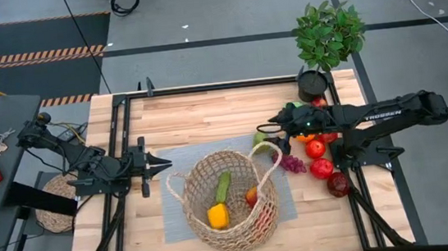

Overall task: Build produce basket
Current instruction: Adjust the basket

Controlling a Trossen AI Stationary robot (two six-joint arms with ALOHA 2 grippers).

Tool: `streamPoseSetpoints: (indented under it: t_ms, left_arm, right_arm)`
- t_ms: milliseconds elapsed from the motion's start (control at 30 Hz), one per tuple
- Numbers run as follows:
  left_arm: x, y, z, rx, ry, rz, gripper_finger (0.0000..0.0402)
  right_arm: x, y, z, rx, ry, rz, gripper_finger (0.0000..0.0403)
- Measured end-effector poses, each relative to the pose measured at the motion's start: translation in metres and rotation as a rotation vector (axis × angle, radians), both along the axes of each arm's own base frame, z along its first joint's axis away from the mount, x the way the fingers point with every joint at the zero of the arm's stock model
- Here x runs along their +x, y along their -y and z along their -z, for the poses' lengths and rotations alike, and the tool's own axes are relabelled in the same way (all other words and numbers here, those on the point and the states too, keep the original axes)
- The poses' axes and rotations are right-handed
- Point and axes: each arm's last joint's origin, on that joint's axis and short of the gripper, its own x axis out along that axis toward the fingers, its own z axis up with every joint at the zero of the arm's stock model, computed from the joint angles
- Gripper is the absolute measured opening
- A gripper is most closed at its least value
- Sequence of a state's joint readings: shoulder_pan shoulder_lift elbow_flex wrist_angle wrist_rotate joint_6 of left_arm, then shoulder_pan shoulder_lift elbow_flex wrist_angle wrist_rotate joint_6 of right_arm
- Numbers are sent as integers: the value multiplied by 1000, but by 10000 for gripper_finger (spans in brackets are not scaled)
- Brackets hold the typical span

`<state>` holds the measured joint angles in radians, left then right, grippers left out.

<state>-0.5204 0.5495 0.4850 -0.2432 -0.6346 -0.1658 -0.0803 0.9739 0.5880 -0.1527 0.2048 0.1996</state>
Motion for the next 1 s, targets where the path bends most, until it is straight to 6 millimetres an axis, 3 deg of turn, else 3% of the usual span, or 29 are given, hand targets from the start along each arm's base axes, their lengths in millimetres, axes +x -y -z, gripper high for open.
streamPoseSetpoints:
  t_ms: [133, 333, 500, 633, 1000]
  left_arm:
    - [0, 0, 0, 0, 0, 0, 48]
    - [0, 0, 0, 0, 0, 0, 48]
    - [0, 0, 0, 0, 0, 0, 48]
    - [0, 0, 0, 0, 0, 0, 48]
    - [0, 0, 0, 0, 0, 0, 48]
  right_arm:
    - [0, -4, -7, -74, 44, 12, 373]
    - [-21, -4, -17, -101, 41, 61, 373]
    - [-29, -10, -25, -15, 103, -91, 373]
    - [-21, -14, -32, 9, 199, -189, 373]
    - [29, -19, -23, -83, 333, -294, 373]
